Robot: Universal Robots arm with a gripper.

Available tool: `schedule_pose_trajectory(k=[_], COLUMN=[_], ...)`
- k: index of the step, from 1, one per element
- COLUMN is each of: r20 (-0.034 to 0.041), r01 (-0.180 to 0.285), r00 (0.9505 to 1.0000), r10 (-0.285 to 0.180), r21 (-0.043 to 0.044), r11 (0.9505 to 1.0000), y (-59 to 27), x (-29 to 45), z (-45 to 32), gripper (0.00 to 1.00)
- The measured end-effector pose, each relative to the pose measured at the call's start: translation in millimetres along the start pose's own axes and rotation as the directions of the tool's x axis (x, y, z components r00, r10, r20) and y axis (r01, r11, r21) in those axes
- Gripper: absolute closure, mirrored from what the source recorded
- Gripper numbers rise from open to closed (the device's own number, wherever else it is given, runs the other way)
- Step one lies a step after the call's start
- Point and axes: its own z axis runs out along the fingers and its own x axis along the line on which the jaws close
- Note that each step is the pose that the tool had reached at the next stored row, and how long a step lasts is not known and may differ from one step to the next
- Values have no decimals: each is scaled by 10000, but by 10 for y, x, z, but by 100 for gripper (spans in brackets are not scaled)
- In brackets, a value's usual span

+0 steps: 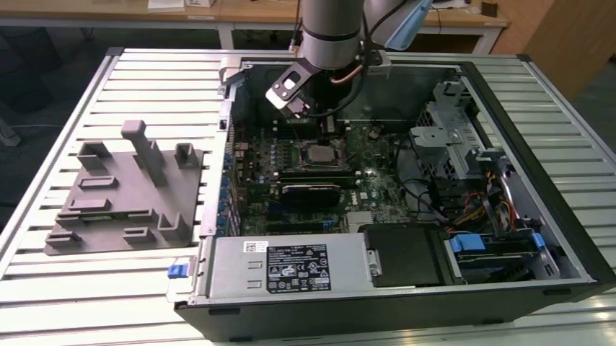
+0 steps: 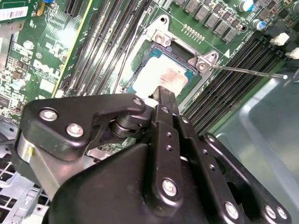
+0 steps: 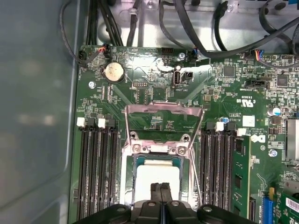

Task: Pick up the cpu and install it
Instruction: 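Place the cpu into insertion slot, then close the cpu cover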

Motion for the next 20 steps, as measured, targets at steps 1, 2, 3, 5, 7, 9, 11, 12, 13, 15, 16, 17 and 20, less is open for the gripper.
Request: schedule_pose_trajectory(k=[1, 2, 3, 5, 7, 9, 11, 12, 13, 15, 16, 17, 20], r20=[-1, 0, 0, -1, 0, 0, 0, 0, 0, 0, 0, 0, 0], r01=[0, 0, 0, 0, 0, 0, 0, 0, 0, 0, 0, 0, 0], r00=[10000, 10000, 10000, 10000, 10000, 10000, 10000, 10000, 10000, 10000, 10000, 10000, 10000], r10=[0, 0, 0, 0, 0, 0, 0, 0, 0, 0, 0, 0, 0], r21=[-1, 0, 0, -1, 0, -1, -1, -1, -1, -1, -1, -1, -1], r11=[10000, 10000, 10000, 10000, 10000, 10000, 10000, 10000, 10000, 10000, 10000, 10000, 10000], y=[0, 0, 1, 1, 2, 2, 3, 4, 4, 5, 5, 5, 6], x=[0, 0, 0, 0, 0, 0, 1, 1, 1, 1, 1, 1, 1], z=[-6, -12, -17, -30, -41, -59, -80, -90, -97, -110, -116, -121, -133], gripper=[89, 89, 89, 89, 89, 89, 89, 89, 89, 89, 89, 89, 89])
